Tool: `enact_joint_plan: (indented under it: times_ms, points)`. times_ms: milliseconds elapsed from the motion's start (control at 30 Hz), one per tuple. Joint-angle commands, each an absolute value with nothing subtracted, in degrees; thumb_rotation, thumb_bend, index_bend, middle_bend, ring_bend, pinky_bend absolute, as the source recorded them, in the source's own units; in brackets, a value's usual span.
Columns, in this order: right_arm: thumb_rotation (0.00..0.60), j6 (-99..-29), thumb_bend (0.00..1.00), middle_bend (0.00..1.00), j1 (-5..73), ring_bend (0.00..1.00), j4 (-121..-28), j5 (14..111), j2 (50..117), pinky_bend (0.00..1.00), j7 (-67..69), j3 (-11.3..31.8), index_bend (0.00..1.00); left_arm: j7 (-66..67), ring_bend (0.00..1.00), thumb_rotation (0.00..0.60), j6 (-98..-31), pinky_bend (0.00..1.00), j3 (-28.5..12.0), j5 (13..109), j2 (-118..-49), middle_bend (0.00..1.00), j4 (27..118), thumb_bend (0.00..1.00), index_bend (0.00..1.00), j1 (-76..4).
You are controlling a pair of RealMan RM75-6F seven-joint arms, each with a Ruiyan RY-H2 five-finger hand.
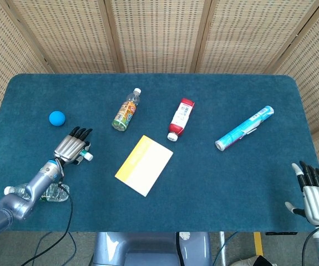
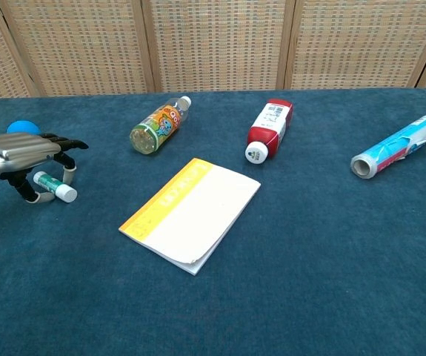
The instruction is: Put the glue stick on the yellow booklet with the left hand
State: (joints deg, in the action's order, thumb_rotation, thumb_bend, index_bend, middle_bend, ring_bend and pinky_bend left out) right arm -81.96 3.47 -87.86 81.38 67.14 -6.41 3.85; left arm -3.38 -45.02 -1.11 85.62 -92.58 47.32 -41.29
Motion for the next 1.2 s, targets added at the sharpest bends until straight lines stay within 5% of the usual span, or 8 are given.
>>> enact_joint_plan:
  times_ms: [33,600,1200]
  points:
    - [0.6,-82.1,0.0,0.0,3.4,0.0,-87.9,81.6,67.2,0.0,-6.4,3.8,0.05,-3.4,0.0,0.6,-47.2,0.0,-1.5,85.9,-92.3,0.0,48.0,0.4,0.57,-41.1]
    - [0.6,-82.1,0.0,0.0,3.4,0.0,-88.2,81.5,66.3,0.0,-4.3,4.0,0.05,8.3,0.0,0.6,-51.6,0.0,-6.5,86.4,-85.5,0.0,67.8,0.41,0.57,-46.6]
    - [0.6,-81.8,0.0,0.0,3.3,0.0,-88.7,80.8,64.2,0.0,0.5,4.6,0.05,24.7,0.0,0.6,-44.9,0.0,-9.0,77.2,-94.7,0.0,73.7,0.4,0.55,-52.7]
